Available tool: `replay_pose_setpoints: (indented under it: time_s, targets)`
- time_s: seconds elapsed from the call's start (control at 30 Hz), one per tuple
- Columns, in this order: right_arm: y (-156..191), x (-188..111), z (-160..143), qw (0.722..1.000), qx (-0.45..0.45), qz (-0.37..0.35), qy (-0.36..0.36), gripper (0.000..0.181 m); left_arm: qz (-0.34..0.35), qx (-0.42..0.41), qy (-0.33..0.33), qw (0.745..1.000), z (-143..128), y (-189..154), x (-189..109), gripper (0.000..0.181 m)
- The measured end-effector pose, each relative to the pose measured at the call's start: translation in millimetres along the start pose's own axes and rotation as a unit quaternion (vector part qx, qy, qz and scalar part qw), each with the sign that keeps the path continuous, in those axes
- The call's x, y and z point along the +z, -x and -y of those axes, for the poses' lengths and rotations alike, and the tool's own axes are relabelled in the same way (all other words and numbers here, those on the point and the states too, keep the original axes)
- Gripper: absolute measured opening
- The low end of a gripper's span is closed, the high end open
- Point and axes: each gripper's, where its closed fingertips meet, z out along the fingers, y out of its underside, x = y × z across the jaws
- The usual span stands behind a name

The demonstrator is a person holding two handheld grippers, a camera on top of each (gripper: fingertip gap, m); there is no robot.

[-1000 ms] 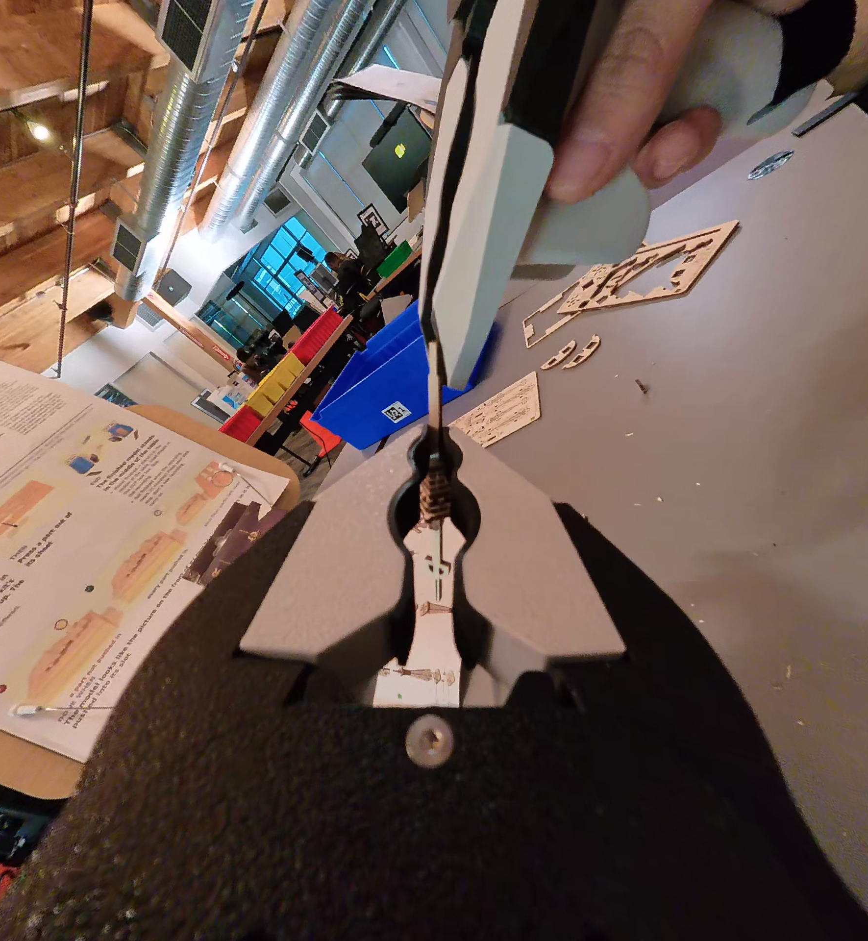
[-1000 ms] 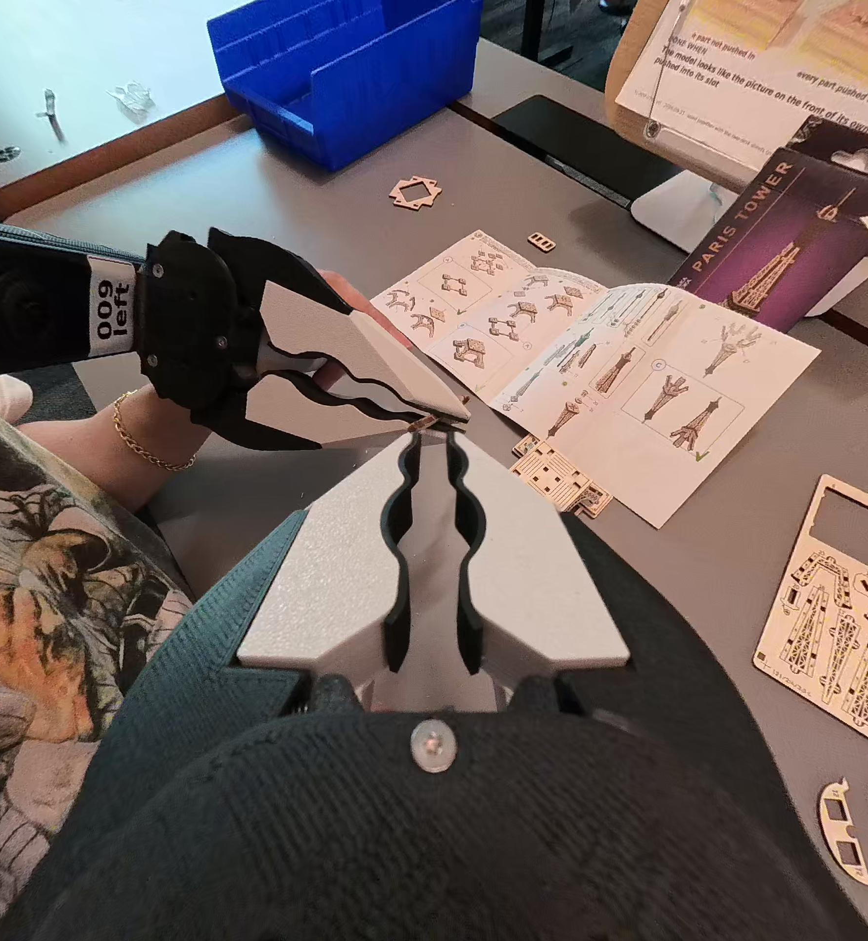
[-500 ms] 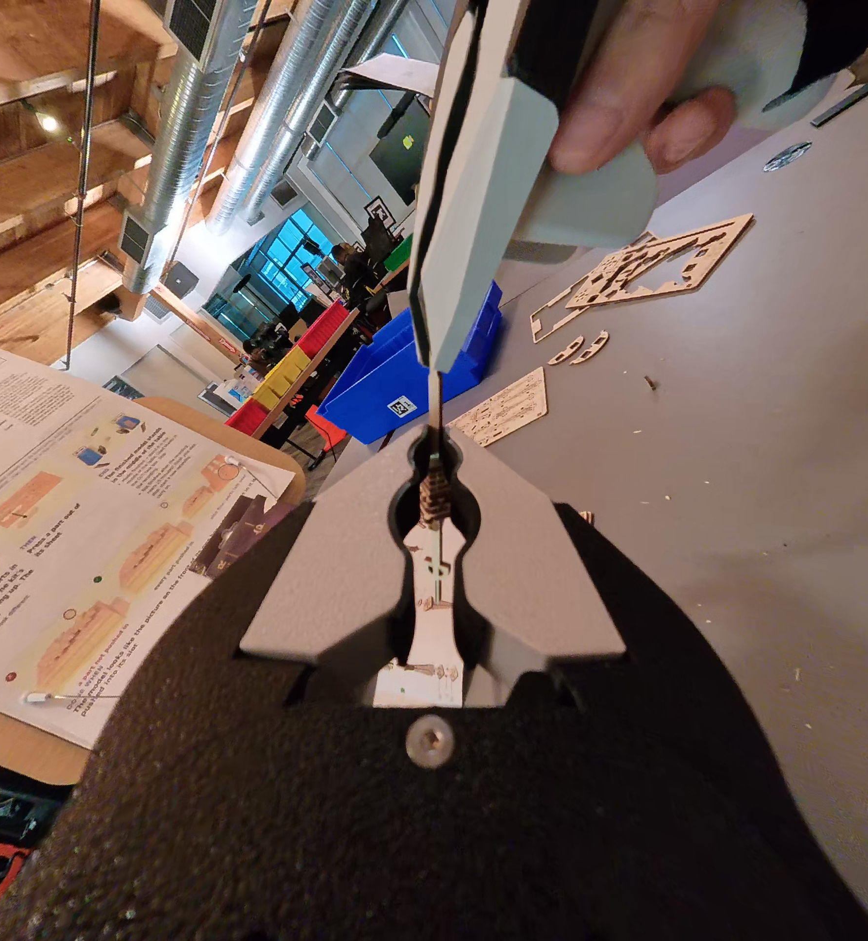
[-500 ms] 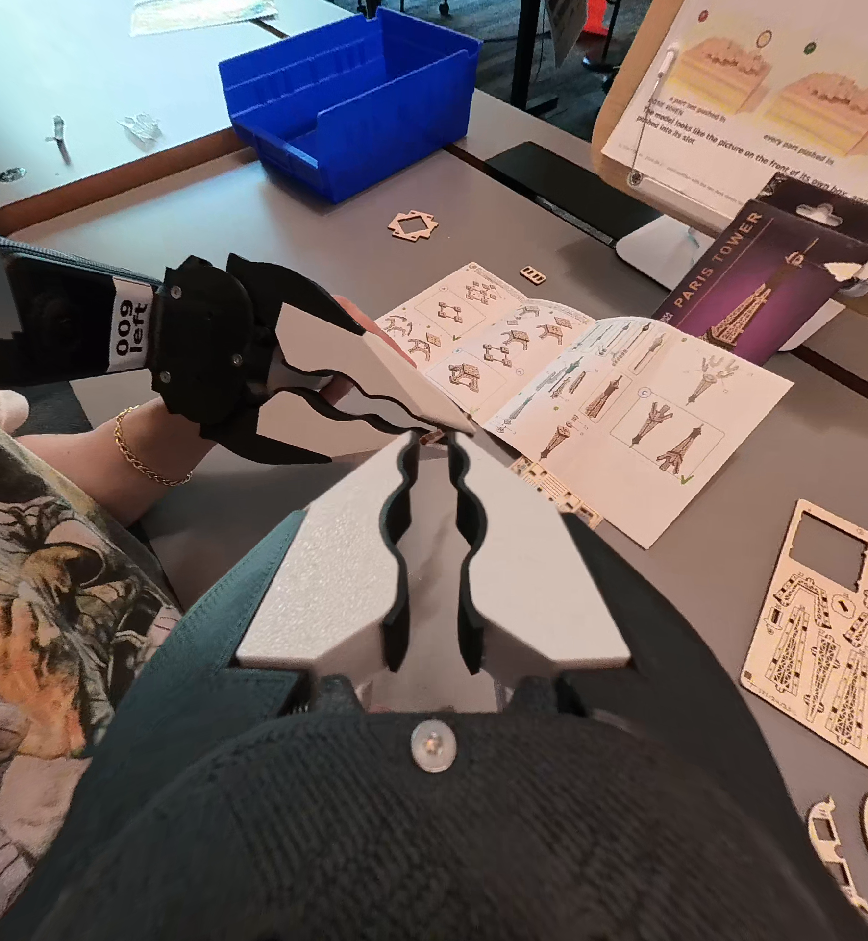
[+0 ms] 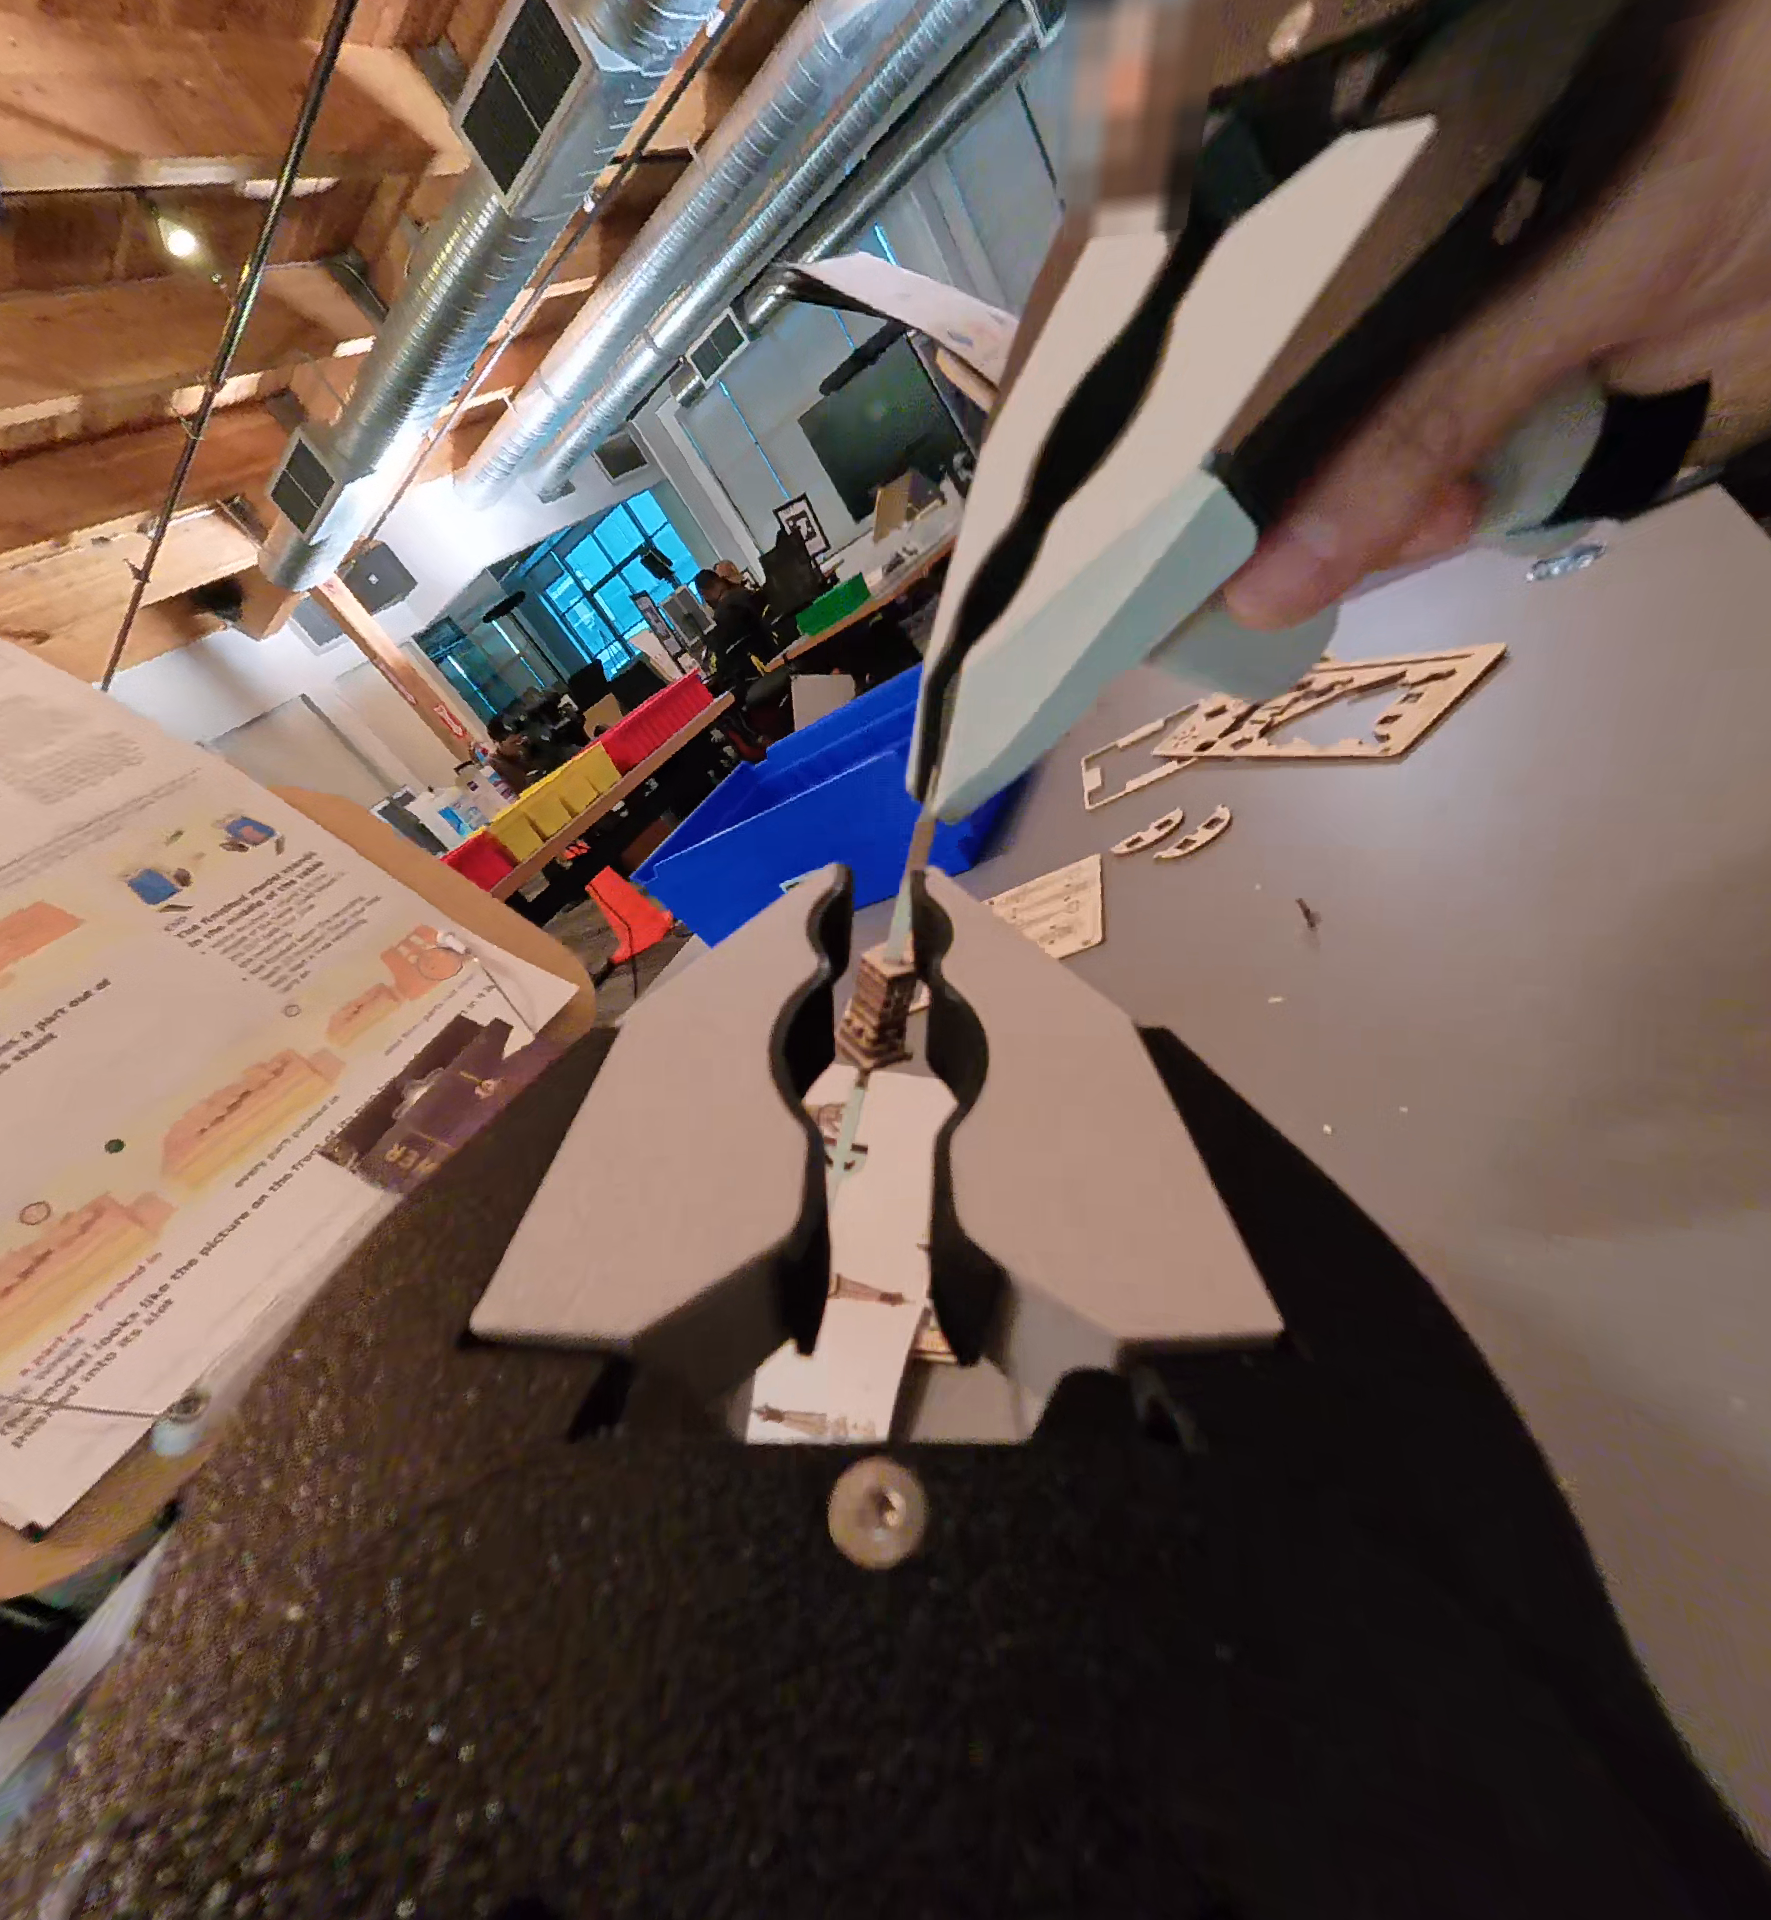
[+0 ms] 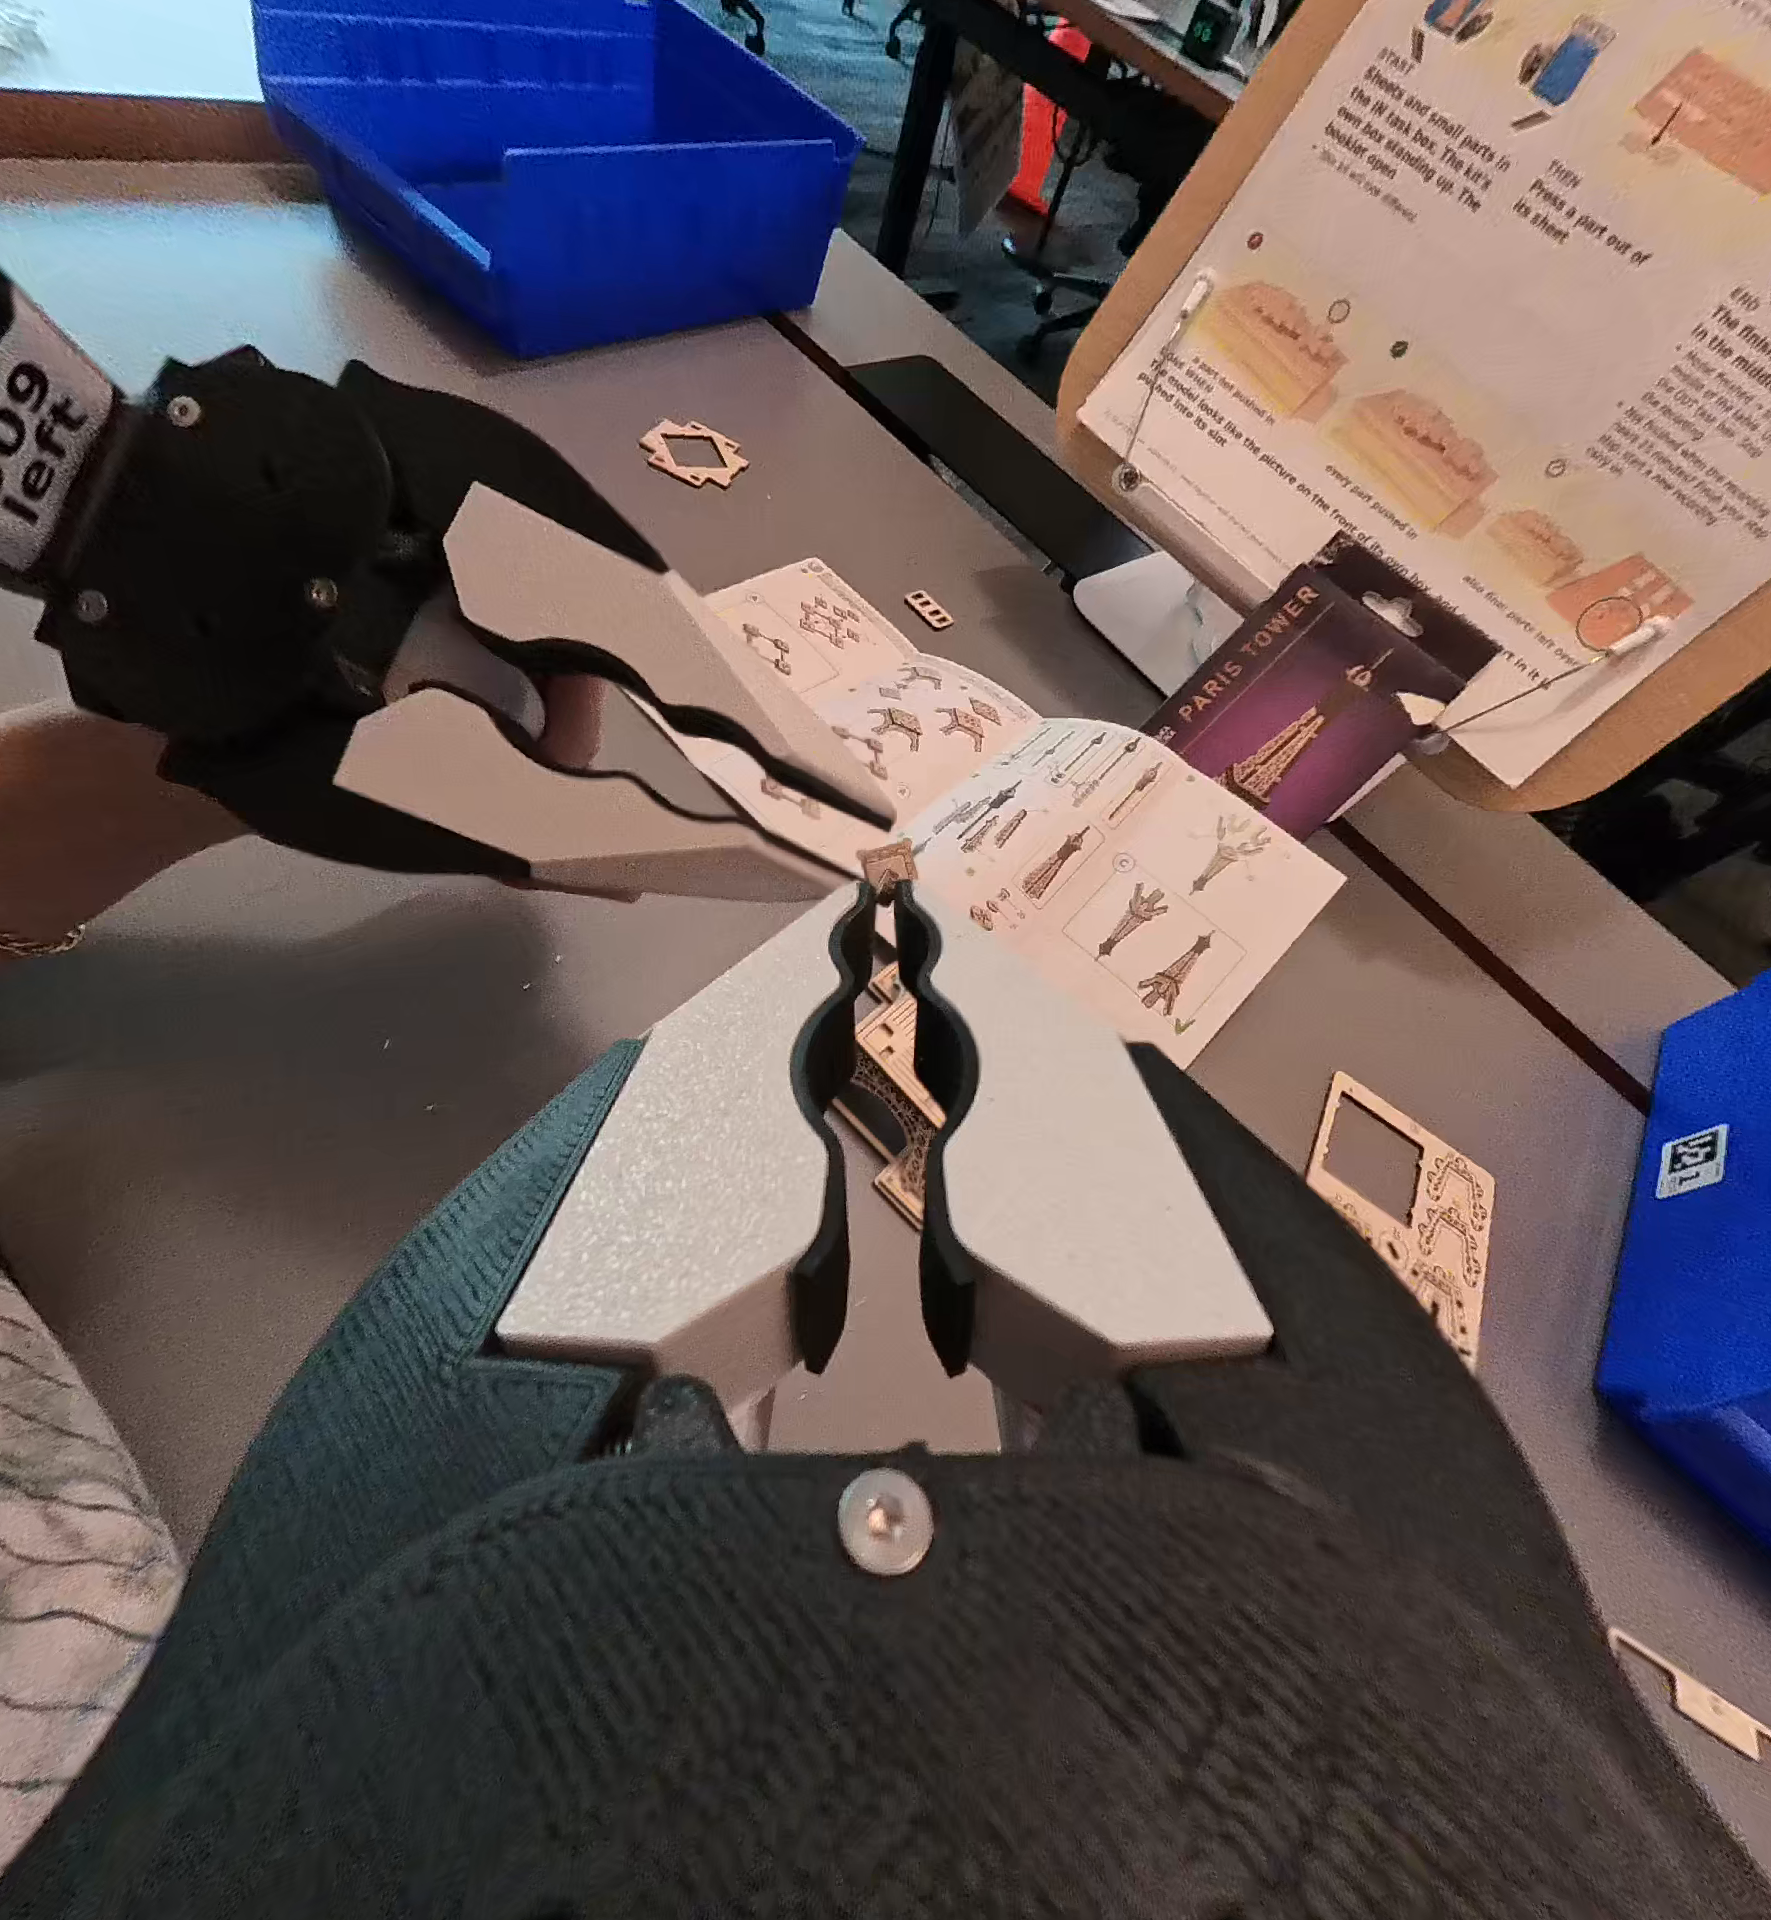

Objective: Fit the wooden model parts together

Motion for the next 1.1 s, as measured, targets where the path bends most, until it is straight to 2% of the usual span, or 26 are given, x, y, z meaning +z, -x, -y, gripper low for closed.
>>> replay_pose_setpoints:
  time_s: [0.07,0.2,0.33,0.43,0.57,0.73,0.8,0.9,1.1]
  targets:
    - [3.9,1.5,0.2,1.000,-0.010,0.001,-0.005,0.000,0.007,-0.018,-0.013,1.000,3.3,4.5,-2.2,0.008]
    - [-13.0,-3.0,1.4,0.995,-0.069,-0.073,-0.009,0.001,0.006,-0.073,-0.037,0.997,9.2,10.4,-5.9,0.014]
    - [-26.0,-7.2,2.1,0.980,-0.129,-0.147,-0.024,0.001,-0.004,-0.203,-0.068,0.977,13.4,20.7,-9.7,0.010]
    - [-32.5,-13.5,7.1,0.961,-0.173,-0.207,-0.053,0.001,-0.046,-0.338,-0.084,0.936,11.5,20.3,-8.1,0.008]
    - [-25.6,-16.8,14.9,0.936,-0.230,-0.250,-0.097,0.001,-0.133,-0.492,-0.113,0.853,14.1,11.8,-6.4,0.008]
    - [-12.6,-20.3,25.0,0.911,-0.269,-0.275,-0.148,0.001,-0.179,-0.615,-0.167,0.750,19.7,17.8,-8.0,0.008]
    - [-8.1,-20.2,28.7,0.899,-0.297,-0.284,-0.154,0.001,-0.192,-0.645,-0.185,0.716,22.2,19.7,-8.6,0.008]
    - [-0.4,-15.0,30.9,0.884,-0.340,-0.281,-0.152,0.001,-0.206,-0.666,-0.206,0.687,27.1,21.9,-10.2,0.009]
    - [9.1,-7.7,32.3,0.842,-0.433,-0.294,-0.133,0.001,-0.222,-0.685,-0.215,0.660,30.1,22.0,-11.1,0.013]
